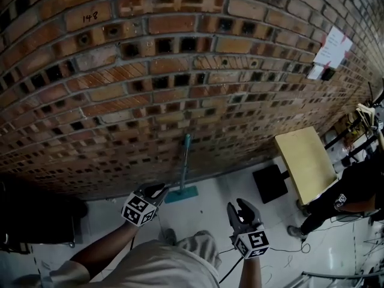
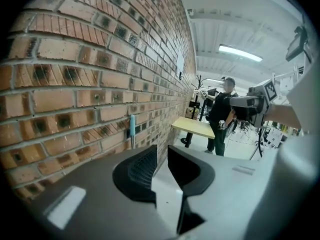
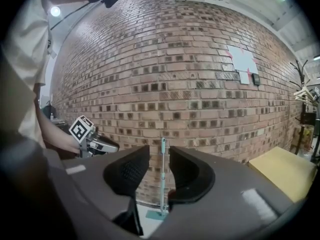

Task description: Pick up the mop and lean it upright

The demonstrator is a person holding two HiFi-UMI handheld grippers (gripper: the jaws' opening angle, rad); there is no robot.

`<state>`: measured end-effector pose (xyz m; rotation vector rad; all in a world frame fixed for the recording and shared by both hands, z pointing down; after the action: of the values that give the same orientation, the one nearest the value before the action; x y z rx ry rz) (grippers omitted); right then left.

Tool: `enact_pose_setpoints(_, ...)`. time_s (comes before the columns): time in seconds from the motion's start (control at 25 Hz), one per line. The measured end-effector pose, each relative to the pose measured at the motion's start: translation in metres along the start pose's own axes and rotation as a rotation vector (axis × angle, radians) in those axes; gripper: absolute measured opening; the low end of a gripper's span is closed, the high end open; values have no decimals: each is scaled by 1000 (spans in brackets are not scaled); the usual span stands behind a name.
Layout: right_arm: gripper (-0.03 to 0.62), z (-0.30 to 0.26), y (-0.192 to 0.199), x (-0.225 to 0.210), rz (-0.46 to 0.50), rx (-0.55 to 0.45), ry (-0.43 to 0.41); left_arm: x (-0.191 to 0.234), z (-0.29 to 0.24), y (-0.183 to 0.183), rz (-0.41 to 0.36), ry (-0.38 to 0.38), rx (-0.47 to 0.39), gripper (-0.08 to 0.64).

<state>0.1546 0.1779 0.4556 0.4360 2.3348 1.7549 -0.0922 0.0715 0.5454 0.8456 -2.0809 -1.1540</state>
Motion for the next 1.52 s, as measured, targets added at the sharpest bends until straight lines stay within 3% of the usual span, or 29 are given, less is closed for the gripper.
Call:
enact_pose_setpoints(0.44, 132, -39, 11, -31, -15, -3, -79, 10, -26, -3, 5, -64, 27, 92)
enact_pose_setpoints(0.72, 132, -74, 9, -80, 6, 9, -189, 12, -59, -19, 54, -173, 23, 94)
enact_pose_setpoints(1.0, 132, -90, 7, -139, 31, 34, -305, -11, -90, -33, 145, -281, 37, 92)
enact_pose_setpoints(1.16, 132, -100, 15, -173, 26, 48, -343, -23, -116, -49, 147, -312, 25, 90)
enact_pose_setpoints(1.52, 132, -132, 40, -177, 30, 85, -462, -35, -110, -49, 173, -396, 41, 86)
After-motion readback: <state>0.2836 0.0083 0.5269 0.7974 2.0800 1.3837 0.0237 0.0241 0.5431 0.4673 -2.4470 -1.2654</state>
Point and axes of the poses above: the fingertips, and each gripper's own axes: z backward along the fingers, x to its left, y out of its underside, the point moved 3 cm from there along z, backward along the fingers, and after that the axes turned 4 degrees about z, right-handed, at the moved point
